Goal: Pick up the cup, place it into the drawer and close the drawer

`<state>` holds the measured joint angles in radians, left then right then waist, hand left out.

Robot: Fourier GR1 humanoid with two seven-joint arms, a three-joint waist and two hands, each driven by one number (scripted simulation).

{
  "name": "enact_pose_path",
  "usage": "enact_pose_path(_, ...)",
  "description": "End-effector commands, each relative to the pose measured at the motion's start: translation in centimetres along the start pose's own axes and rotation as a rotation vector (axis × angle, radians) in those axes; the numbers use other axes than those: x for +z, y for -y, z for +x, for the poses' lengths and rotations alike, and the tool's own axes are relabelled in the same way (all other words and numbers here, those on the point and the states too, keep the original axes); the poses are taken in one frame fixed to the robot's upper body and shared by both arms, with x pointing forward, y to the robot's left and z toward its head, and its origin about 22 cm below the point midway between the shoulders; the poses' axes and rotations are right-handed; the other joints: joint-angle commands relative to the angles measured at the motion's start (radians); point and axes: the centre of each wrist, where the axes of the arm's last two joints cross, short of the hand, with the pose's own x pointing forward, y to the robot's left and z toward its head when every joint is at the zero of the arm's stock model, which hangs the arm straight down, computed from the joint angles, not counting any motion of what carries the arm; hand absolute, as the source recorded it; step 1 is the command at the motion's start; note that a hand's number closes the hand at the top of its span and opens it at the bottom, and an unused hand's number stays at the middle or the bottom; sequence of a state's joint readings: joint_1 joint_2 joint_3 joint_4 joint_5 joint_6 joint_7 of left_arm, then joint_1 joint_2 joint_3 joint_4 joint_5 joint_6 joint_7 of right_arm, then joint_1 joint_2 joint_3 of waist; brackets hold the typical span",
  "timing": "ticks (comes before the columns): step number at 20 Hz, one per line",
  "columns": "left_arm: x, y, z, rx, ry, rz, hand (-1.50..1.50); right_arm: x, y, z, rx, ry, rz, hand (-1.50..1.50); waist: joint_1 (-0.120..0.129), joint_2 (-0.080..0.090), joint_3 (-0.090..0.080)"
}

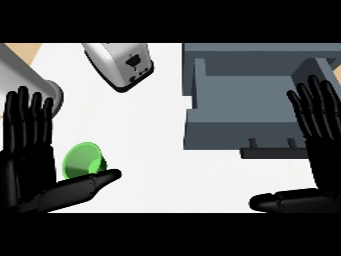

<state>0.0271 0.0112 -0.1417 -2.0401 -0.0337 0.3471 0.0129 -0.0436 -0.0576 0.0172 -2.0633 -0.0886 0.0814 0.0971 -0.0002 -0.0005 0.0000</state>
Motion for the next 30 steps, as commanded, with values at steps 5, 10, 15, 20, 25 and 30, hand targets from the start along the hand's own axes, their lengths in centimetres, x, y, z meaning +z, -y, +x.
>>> enact_pose_path(5,0.6,0.1,0.2,-0.019,-0.045,0.008,-1.50,-1.3,2.2,-0.4,-0.015,-0.004,-0.007,-1.50,0.002,0.000,0.000)
enact_pose_path(10,1.0,-0.8,-0.3,-0.016,-0.079,0.078,-1.50,-0.1,-0.4,0.9,-0.007,0.001,-0.006,-1.50,0.001,0.000,0.000)
enact_pose_path(15,2.6,-1.9,-2.2,-0.031,-0.116,0.085,-1.50,0.1,0.5,-0.1,-0.008,-0.001,-0.018,-1.50,0.001,0.000,0.000)
enact_pose_path(20,5.1,-3.6,-5.1,-0.051,-0.148,0.109,-1.50,-1.7,1.9,1.0,0.005,0.027,-0.021,-1.50,0.005,0.000,0.000)
enact_pose_path(25,4.1,-5.2,-7.5,-0.091,-0.192,0.169,-1.50,0.1,2.1,0.9,0.005,0.016,-0.006,-1.50,0.000,0.000,0.000)
enact_pose_path(30,7.0,-5.6,-10.3,-0.104,-0.211,0.166,-1.50,-0.8,0.2,-0.2,-0.011,-0.007,0.012,-1.50,0.002,0.000,0.000)
